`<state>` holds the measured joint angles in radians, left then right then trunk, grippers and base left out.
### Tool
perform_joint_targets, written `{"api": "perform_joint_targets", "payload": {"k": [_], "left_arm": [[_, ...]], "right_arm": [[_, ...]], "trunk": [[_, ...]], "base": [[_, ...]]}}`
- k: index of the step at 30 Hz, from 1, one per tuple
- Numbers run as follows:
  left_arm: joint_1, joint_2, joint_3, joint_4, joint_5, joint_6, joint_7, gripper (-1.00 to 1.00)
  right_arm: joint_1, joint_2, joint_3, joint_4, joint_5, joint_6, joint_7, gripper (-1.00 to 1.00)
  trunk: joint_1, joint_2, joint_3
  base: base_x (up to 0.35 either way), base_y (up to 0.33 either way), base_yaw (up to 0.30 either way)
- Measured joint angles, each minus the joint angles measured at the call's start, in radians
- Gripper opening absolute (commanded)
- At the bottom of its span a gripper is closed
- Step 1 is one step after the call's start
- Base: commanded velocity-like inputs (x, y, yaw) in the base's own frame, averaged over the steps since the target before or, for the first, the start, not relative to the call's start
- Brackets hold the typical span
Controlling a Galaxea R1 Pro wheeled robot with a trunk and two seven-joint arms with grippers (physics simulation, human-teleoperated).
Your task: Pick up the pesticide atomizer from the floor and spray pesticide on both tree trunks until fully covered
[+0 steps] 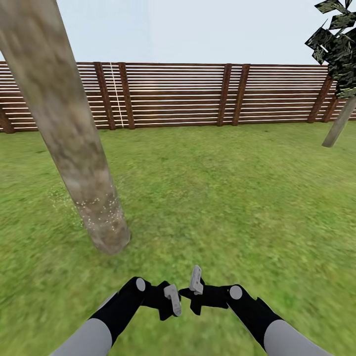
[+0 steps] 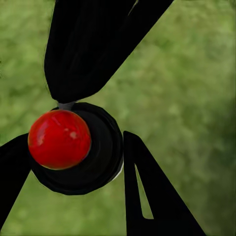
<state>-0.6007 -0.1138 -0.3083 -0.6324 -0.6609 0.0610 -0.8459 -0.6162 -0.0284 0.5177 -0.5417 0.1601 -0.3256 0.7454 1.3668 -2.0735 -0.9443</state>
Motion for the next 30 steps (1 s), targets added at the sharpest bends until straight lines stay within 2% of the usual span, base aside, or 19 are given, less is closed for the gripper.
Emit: {"api": "perform_joint_targets", "payload": {"k": [6,9,11,13,14,15,17,19,20,21,22,23,24,25,26,27,28,29,30], "left_arm": [[0.001,0.001,0.003,0.006,-0.001,0.000,0.001,-1.00],[0.002,0.011,-0.001,0.014,-0.012,0.000,0.001,-1.00],[0.006,0.038,-0.002,0.021,-0.017,0.000,0.001,-1.00],[0.008,0.092,-0.003,0.038,-0.021,0.000,0.001,-1.00],[0.009,0.123,0.000,0.051,-0.024,-0.001,0.001,-1.00],[0.010,0.168,0.000,0.068,-0.021,-0.027,0.001,-1.00],[0.011,0.234,0.006,0.103,-0.013,-0.081,0.003,-1.00],[0.012,0.291,0.011,0.141,-0.009,-0.096,0.032,-1.00],[0.013,0.313,0.018,0.180,-0.001,-0.098,0.092,-1.00],[0.013,0.324,0.039,0.232,0.015,-0.099,0.162,-1.00],[0.013,0.327,0.070,0.286,0.036,-0.099,0.231,-1.00],[0.014,0.329,0.149,0.371,0.082,-0.102,0.343,-1.00],[0.021,0.329,0.237,0.435,0.147,-0.118,0.437,-1.00],[0.039,0.330,0.292,0.464,0.216,-0.165,0.503,-1.00],[0.074,0.330,0.345,0.478,0.301,-0.241,0.561,-1.00],[0.126,0.329,0.403,0.485,0.422,-0.354,0.632,-1.00],[0.160,0.328,0.430,0.491,0.508,-0.442,0.677,-1.00],[0.178,0.327,0.439,0.492,0.562,-0.496,0.698,-1.00],[0.201,0.327,0.448,0.494,0.632,-0.558,0.725,-1.00]], "right_arm": [[0.000,0.000,0.000,0.001,0.000,0.000,0.000,-1.00],[0.000,-0.001,0.000,0.002,0.000,0.000,0.000,-1.00],[0.000,-0.001,0.000,0.002,0.000,0.000,0.000,-1.00],[0.000,-0.001,0.000,0.003,0.000,0.000,0.000,-1.00],[0.000,-0.002,0.000,0.004,0.000,0.000,0.000,1.00],[0.000,-0.003,0.000,0.005,0.000,-0.001,0.000,1.00],[0.000,-0.008,0.000,0.007,0.000,-0.002,0.000,1.00],[0.000,-0.011,0.002,0.011,0.001,-0.003,-0.001,1.00],[0.000,-0.017,0.002,0.042,0.001,-0.004,-0.006,1.00],[0.000,-0.023,0.002,0.110,-0.001,-0.006,-0.023,1.00],[0.000,-0.027,0.002,0.186,-0.002,-0.007,-0.072,1.00],[0.001,-0.037,0.003,0.299,-0.007,-0.011,-0.215,1.00],[0.002,-0.041,0.009,0.407,-0.009,-0.018,-0.349,1.00],[0.003,-0.042,0.007,0.455,-0.013,-0.021,-0.435,1.00],[0.005,-0.042,-0.006,0.482,-0.023,-0.023,-0.518,1.00],[0.033,-0.042,-0.072,0.497,-0.092,-0.040,-0.658,1.00],[0.066,-0.044,-0.138,0.505,-0.171,-0.088,-0.762,1.00],[0.086,-0.045,-0.163,0.508,-0.220,-0.144,-0.807,1.00],[0.110,-0.046,-0.176,0.511,-0.260,-0.221,-0.838,1.00]], "trunk": [[0.000,0.000,0.000],[0.000,0.000,0.000],[0.000,0.000,0.000],[0.000,0.000,0.000],[0.000,0.000,0.000],[0.000,0.000,0.000],[0.000,0.000,0.000],[0.000,0.000,0.000],[0.000,0.000,0.000],[0.000,0.000,0.000],[0.000,0.000,0.000],[0.000,0.000,0.000],[0.000,0.000,0.000],[0.000,0.000,0.000],[0.000,0.000,0.000],[0.000,0.000,0.000],[0.000,0.000,0.000],[0.000,0.000,0.000],[0.000,0.000,0.000]], "base": [[0.000,0.000,0.000],[0.000,0.000,0.000],[0.000,0.000,0.000],[0.000,0.000,0.000],[0.000,0.000,0.000],[0.000,0.000,0.000],[0.000,0.000,0.000],[0.000,0.000,0.000],[0.000,0.000,0.000],[0.000,0.000,0.000],[0.000,0.000,0.000],[0.000,0.000,0.000],[0.000,0.000,0.000],[0.000,0.000,0.000],[0.000,0.000,0.000],[0.000,0.000,0.000],[0.000,0.000,0.000],[0.000,0.000,0.000],[0.000,0.000,0.000]]}}
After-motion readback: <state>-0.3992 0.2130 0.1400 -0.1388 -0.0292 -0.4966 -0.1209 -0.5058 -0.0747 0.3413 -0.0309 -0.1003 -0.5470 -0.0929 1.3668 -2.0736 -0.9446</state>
